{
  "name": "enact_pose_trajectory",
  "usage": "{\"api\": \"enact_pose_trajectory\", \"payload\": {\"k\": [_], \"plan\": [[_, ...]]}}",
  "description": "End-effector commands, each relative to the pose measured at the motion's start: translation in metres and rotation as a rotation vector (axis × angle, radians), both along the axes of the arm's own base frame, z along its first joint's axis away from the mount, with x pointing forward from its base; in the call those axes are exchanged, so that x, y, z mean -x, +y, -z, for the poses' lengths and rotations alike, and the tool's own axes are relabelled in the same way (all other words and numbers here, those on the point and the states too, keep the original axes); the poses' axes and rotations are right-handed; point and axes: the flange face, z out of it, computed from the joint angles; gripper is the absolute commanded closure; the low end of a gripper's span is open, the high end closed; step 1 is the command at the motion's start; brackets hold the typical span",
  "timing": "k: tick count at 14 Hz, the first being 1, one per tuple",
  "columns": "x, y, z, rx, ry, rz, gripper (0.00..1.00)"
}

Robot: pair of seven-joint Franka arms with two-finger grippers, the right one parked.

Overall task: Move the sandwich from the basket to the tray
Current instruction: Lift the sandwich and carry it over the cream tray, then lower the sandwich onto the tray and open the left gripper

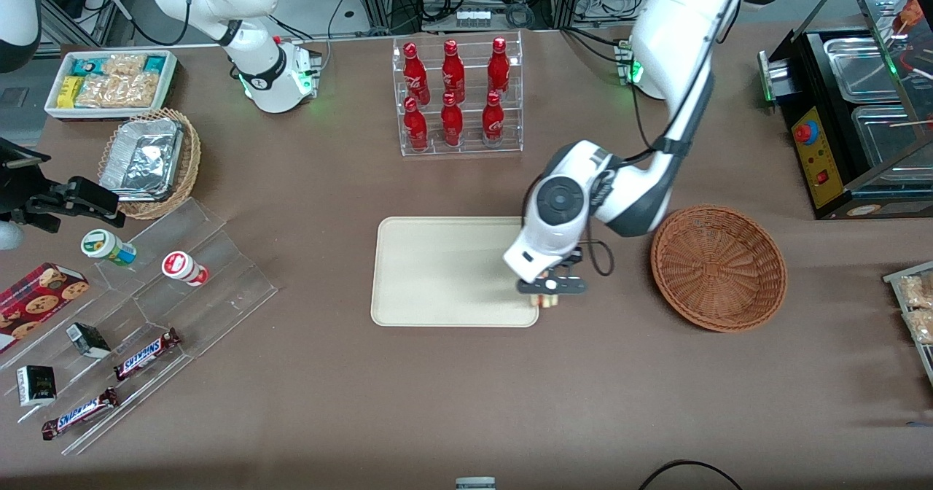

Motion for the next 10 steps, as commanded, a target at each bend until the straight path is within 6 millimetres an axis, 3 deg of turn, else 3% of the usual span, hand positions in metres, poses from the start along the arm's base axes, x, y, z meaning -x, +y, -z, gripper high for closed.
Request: {"api": "enact_pose_trajectory", "payload": {"k": [1,3,5,8,10], "plan": [[-0.002,-0.019,0.012,0.029,-0.034,0.013,0.74],[0.003,-0.036,0.032,0.060,-0.061,0.032,0.74],[0.002,-0.040,0.047,0.065,-0.061,0.025,0.74],[0.003,-0.040,0.050,0.063,-0.057,0.001,0.73],[0.003,-0.040,0.052,0.061,-0.055,0.001,0.66]]}}
